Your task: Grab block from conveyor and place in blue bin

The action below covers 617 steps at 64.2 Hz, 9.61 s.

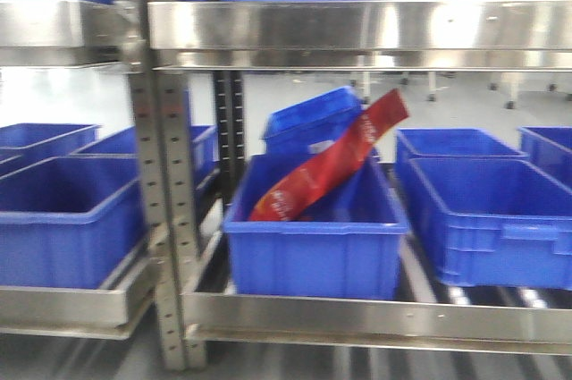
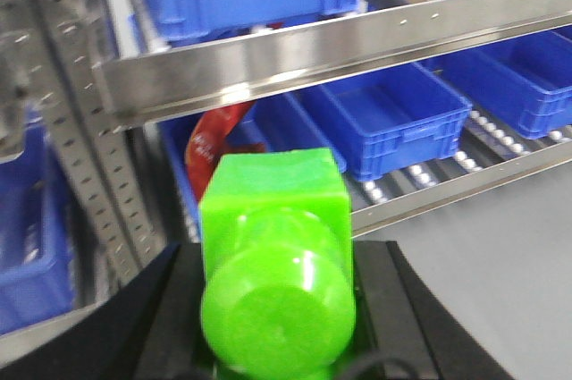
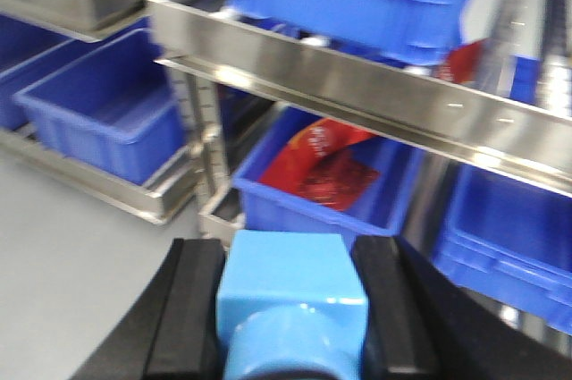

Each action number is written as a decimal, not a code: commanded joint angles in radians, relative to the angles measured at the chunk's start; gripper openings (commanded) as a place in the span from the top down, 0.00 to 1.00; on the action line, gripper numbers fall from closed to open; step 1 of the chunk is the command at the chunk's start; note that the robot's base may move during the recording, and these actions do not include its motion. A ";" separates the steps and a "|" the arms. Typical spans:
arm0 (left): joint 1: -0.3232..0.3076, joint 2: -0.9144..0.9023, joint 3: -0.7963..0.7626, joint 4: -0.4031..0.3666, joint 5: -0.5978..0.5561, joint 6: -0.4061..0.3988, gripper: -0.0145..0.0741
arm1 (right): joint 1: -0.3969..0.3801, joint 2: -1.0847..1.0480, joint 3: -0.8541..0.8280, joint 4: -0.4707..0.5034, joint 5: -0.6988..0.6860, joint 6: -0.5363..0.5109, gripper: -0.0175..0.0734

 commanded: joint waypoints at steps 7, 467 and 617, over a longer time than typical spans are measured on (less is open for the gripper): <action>-0.006 -0.001 -0.007 -0.007 -0.018 -0.006 0.96 | -0.002 -0.005 -0.008 -0.003 -0.020 -0.005 0.99; -0.191 -0.726 1.082 0.021 -0.818 -0.036 0.96 | 0.202 -0.420 0.919 0.003 -0.825 -0.085 0.98; 0.338 -0.975 1.391 0.029 -0.969 -0.029 0.96 | 0.177 -0.457 0.943 -0.038 -0.837 -0.085 0.98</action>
